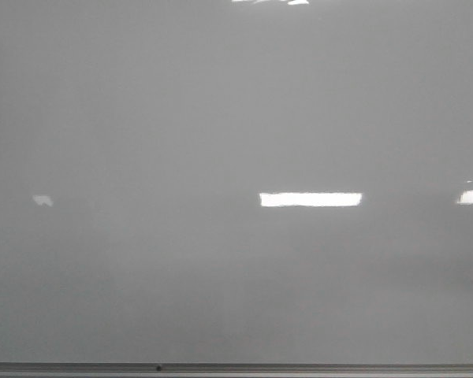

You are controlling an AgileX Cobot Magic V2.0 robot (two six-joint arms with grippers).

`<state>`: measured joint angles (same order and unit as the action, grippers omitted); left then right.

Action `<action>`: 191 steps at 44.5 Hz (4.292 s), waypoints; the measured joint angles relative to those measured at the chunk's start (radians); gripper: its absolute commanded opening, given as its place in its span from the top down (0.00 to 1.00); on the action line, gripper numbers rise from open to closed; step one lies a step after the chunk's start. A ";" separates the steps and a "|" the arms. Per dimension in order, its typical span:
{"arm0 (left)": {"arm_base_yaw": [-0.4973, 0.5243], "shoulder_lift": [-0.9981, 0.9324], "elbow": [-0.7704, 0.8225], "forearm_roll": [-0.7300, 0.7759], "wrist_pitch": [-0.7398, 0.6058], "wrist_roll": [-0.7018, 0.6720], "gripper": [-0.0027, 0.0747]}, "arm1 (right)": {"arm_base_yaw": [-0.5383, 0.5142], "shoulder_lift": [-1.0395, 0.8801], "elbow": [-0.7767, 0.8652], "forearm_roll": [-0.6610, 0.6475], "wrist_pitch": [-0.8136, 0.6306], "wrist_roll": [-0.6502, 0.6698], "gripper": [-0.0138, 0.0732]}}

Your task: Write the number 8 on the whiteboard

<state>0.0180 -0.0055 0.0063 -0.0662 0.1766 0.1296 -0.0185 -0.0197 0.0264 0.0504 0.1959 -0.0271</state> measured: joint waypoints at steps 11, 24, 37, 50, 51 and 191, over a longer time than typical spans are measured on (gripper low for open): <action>0.000 0.000 0.000 0.000 0.000 0.000 0.99 | 0.000 0.000 0.000 0.000 0.000 0.000 0.92; 0.000 0.000 -0.004 0.000 -0.159 0.000 0.99 | 0.000 0.000 -0.039 0.000 -0.028 0.000 0.92; 0.000 0.064 -0.227 0.000 -0.114 0.000 0.99 | 0.000 0.042 -0.384 0.000 0.190 0.000 0.92; 0.000 0.372 -0.384 0.000 0.055 0.000 0.98 | 0.000 0.269 -0.498 0.000 0.219 0.000 0.92; 0.000 0.382 -0.385 0.000 0.055 0.000 0.97 | 0.000 0.277 -0.498 0.000 0.221 0.000 0.92; -0.054 1.485 -0.745 -0.003 -0.299 -0.049 0.97 | 0.000 0.291 -0.498 0.000 0.228 0.000 0.15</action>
<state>-0.0364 1.4798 -0.7386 -0.0693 -0.1222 0.0810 -0.0185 0.2717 -0.4717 0.0504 0.4238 -0.0271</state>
